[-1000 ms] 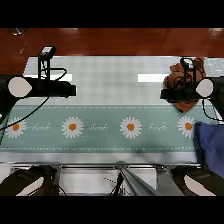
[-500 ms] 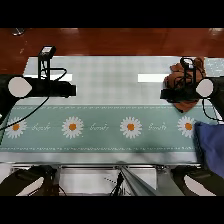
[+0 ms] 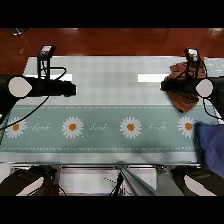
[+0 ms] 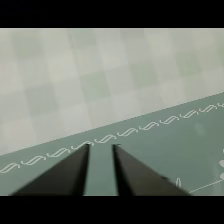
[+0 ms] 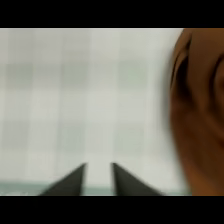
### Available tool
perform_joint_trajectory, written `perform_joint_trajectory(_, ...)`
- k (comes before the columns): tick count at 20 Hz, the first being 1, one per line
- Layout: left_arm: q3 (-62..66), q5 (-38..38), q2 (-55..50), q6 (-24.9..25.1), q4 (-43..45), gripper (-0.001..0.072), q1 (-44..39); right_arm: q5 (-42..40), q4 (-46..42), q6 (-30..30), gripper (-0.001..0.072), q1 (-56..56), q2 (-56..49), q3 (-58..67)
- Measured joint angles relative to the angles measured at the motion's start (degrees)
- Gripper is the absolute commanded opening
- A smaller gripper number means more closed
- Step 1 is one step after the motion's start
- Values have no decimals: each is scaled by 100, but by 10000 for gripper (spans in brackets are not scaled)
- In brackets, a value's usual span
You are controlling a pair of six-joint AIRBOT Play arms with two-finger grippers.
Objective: Fold the shirts.
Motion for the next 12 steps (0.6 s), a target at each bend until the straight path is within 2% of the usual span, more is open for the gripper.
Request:
perform_joint_trajectory(2, -2, 96, -42, -26, 0, 707, 7, -702, -612, 168, 628, -118, -138, 11)
perform_joint_trajectory(6, 0, 238, -146, -37, 24, 707, 31, -1582, -1397, 1126, 623, -986, -927, 509)
perform_joint_trajectory(8, -2, 256, -188, -52, 42, 707, 35, -1659, -1478, 1419, 621, -1458, -1504, 1038)
perform_joint_trajectory(12, -2, 321, -221, -55, 44, 706, 35, -1134, -1488, 1635, 621, -2070, -2695, 2131)
